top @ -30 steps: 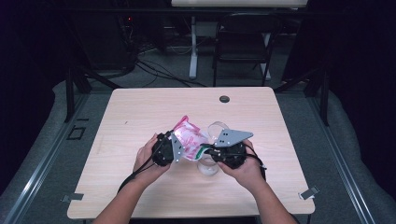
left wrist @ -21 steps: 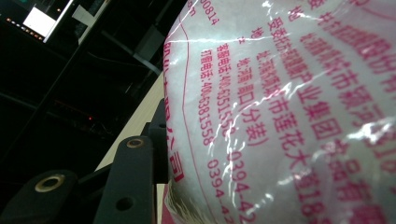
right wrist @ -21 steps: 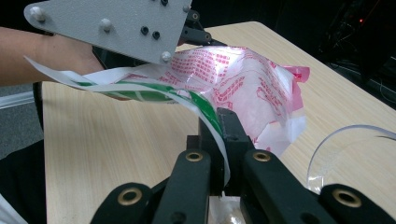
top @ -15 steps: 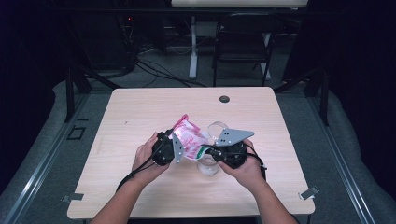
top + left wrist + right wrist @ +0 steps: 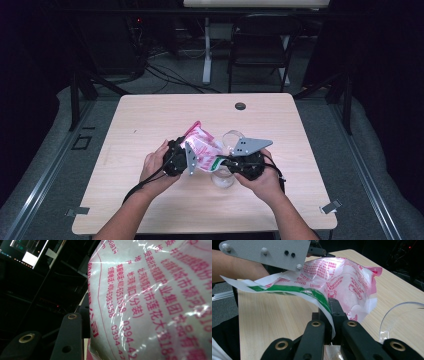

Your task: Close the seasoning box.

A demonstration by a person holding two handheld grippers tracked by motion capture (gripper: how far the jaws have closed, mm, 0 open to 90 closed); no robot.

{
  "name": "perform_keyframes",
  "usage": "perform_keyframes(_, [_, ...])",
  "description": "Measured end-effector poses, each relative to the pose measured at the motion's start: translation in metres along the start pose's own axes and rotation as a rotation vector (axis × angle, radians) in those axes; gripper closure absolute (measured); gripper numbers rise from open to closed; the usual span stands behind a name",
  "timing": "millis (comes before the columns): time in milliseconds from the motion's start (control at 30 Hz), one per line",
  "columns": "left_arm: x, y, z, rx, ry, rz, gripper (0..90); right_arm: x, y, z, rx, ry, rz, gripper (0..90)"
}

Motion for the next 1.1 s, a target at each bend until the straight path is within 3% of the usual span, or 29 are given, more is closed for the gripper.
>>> perform_keyframes(300, [-0.0010, -0.0013, 0.0023, 0.046, -0.029, 0.007, 58.7, 0.0014, 0.0028, -0.0019, 0.012, -0.004, 0.002, 90.0])
perform_keyframes(800, [-0.0027, -0.0037, 0.0023, 0.090, -0.062, 0.006, 58.7, 0.0013, 0.0050, -0.0037, 0.019, -0.007, 0.007, 90.0])
perform_keyframes(1100, [-0.0050, -0.0052, 0.0033, 0.151, -0.091, 0.017, 58.8, 0.0028, 0.0070, -0.0045, 0.021, -0.006, 0.020, 90.0])
Point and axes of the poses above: each handheld gripper's, and its own axes: x roughly forward along the jaws, y roughly out of its underside, z roughly to its left, the point moved 2 cm from there along x, roughly forward along the jaws, and after that the axes turned 7 degrees about -y, right-handed, at the moved point
